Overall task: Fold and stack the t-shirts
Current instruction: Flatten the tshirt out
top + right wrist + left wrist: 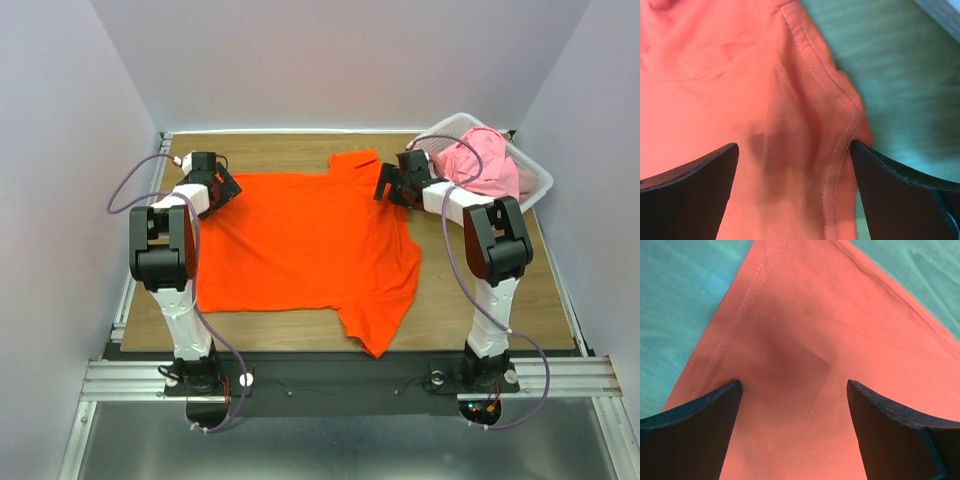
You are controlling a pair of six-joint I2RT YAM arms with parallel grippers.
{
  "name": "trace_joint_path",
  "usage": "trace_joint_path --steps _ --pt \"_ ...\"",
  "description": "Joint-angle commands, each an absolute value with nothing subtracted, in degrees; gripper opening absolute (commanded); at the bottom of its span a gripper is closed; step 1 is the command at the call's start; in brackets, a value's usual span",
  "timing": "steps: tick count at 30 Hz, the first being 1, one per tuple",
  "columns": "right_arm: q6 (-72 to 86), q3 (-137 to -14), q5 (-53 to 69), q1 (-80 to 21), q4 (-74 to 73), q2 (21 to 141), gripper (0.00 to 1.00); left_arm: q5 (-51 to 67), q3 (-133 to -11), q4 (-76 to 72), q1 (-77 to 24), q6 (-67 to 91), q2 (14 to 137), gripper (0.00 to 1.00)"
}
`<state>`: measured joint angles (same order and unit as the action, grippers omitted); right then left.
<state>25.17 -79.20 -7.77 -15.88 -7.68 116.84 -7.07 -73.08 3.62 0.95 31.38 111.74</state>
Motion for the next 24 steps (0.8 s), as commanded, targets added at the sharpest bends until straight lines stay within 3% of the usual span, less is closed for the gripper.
trace_joint_path --steps 1,9,13,24 --pt "22.85 -81.82 -9.14 -14.94 -7.12 119.18 1.0 -4.58 -77.07 6.68 1.32 29.97 114.78 0.98" --pt "20.13 -84.02 -5.19 -14.94 -7.29 117.16 1.0 -2.28 -84.19 7.11 1.23 26.81 115.84 0.98" --pt "19.77 -81.4 -0.27 -15.2 -7.38 110.59 1.0 -5.09 -85.44 12.21 1.32 26.36 110.85 0.98" --pt "24.95 -60.23 -2.97 -26.18 -7.38 86.44 1.0 -23.81 -52.78 30.12 1.75 46.46 77.64 0.98"
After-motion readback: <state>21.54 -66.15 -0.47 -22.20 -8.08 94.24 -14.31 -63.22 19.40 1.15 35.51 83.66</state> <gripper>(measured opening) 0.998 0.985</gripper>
